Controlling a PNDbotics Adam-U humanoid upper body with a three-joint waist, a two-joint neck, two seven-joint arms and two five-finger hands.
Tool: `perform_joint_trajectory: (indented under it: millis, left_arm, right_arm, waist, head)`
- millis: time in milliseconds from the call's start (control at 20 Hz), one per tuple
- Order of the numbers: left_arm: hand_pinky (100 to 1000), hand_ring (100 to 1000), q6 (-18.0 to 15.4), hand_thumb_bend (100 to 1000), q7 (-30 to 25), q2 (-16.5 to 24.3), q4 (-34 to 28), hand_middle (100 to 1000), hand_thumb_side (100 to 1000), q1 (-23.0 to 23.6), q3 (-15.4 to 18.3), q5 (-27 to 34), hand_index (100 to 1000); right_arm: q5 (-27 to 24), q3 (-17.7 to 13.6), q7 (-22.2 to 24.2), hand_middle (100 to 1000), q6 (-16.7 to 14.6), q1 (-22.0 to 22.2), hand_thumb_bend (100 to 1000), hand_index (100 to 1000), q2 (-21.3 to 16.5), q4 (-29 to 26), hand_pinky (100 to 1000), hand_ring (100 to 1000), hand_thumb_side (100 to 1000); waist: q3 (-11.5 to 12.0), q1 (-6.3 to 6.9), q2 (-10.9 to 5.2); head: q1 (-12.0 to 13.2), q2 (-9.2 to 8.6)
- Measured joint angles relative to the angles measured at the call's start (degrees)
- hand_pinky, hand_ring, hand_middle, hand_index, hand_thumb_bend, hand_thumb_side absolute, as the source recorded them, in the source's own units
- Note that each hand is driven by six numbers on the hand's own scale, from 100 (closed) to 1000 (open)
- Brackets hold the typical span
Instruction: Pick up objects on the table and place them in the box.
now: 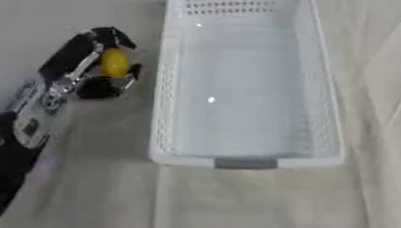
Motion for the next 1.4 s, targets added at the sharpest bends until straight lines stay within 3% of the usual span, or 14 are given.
perform_joint_trajectory:
  millis: [350, 400, 450, 500, 600, 750, 850, 900, 950, 1000, 1200, 1400]
  left_arm:
    - [375, 592, -0.2, 100, -0.1, 0.1, 0.0, 689, 623, 0.7, 0.2, 0.2, 744]
    - [372, 591, -0.3, 100, -0.2, 0.2, 0.0, 688, 518, 0.8, 0.2, 0.2, 744]
    - [352, 578, -0.4, 100, -0.2, 0.2, -0.1, 680, 196, 0.9, 0.2, 0.1, 750]
    - [337, 569, -0.5, 291, -0.2, 0.3, -0.1, 668, 100, 1.0, 0.1, -0.1, 757]
    - [325, 563, -0.9, 436, 0.0, 0.8, -0.4, 663, 100, 1.6, 0.1, -1.6, 776]
    - [308, 553, -1.6, 424, 1.9, 1.2, -0.7, 653, 100, 2.4, 0.0, -5.0, 773]
    - [262, 520, -2.3, 398, 3.9, 1.2, -0.6, 597, 100, 2.9, -0.2, -7.7, 714]
    - [100, 446, -2.7, 385, 5.0, 1.2, -0.6, 478, 100, 3.0, -0.2, -8.9, 607]
    - [100, 268, -3.0, 266, 6.3, 1.2, -0.5, 284, 100, 3.1, -0.2, -9.7, 410]
    - [100, 100, -3.4, 237, 7.9, 1.2, -0.5, 111, 100, 3.2, -0.2, -10.9, 241]
    - [100, 100, -5.7, 402, 16.1, 0.8, 0.4, 100, 100, 3.7, 0.2, -11.8, 176]
    - [100, 100, -8.0, 405, 20.4, 0.6, 1.5, 100, 100, 3.9, 0.2, -11.3, 172]
  right_arm:
    - [0.0, -0.2, 0.2, 655, -0.2, -0.2, 100, 721, 0.0, -0.3, 461, 569, 877]
    - [0.0, -0.2, 0.3, 655, -0.2, -0.2, 100, 721, 0.0, -0.3, 461, 569, 877]
    - [0.0, -0.2, 0.3, 655, -0.2, -0.2, 100, 721, 0.0, -0.3, 460, 569, 877]
    - [0.0, -0.2, 0.4, 654, -0.1, -0.2, 100, 721, 0.0, -0.4, 460, 569, 877]
    - [0.0, -0.2, 0.5, 654, -0.1, -0.2, 100, 721, 0.0, -0.7, 460, 569, 877]
    - [0.2, -0.2, 0.7, 654, -0.1, -0.2, 100, 721, 0.0, -1.0, 460, 569, 879]
    - [0.4, -0.2, 0.8, 654, -0.1, -0.2, 100, 721, 0.0, -1.2, 460, 569, 877]
    - [0.5, -0.2, 0.9, 654, -0.1, -0.2, 100, 721, 0.0, -1.3, 460, 568, 882]
    - [0.5, -0.2, 0.9, 654, 0.0, -0.2, 100, 721, 0.0, -1.3, 460, 568, 877]
    - [0.5, -0.2, 1.0, 654, 0.0, -0.2, 100, 721, 0.0, -1.4, 460, 568, 878]
    - [0.5, -0.2, 1.1, 654, 0.1, -0.3, 100, 721, 0.0, -1.7, 460, 568, 878]
    - [0.6, -0.2, 1.3, 654, 0.1, -0.3, 100, 721, 0.0, -1.7, 460, 568, 878]
  waist:
    - [0.0, 0.0, 0.05]
    - [0.0, 0.0, 0.05]
    - [-0.1, 0.0, 0.05]
    - [-0.1, 0.0, 0.05]
    - [-0.3, 0.0, 0.05]
    - [-0.4, 0.0, 0.05]
    - [-0.4, 0.0, 0.03]
    - [-0.4, -0.01, 0.02]
    - [-0.4, -0.05, 0.02]
    - [-0.4, -0.1, 0.02]
    - [-0.6, -0.44, 0.22]
    - [-0.7, -0.44, 0.22]
  head:
    - [0.0, 0.05]
    - [0.0, 0.05]
    - [0.0, 0.05]
    - [0.0, 0.05]
    - [0.0, 0.05]
    - [-0.4, 0.05]
    - [-0.4, 0.05]
    - [-0.4, 0.05]
    - [-0.4, 0.05]
    - [-0.4, 0.05]
    - [-0.4, 0.05]
    - [-0.4, 0.05]
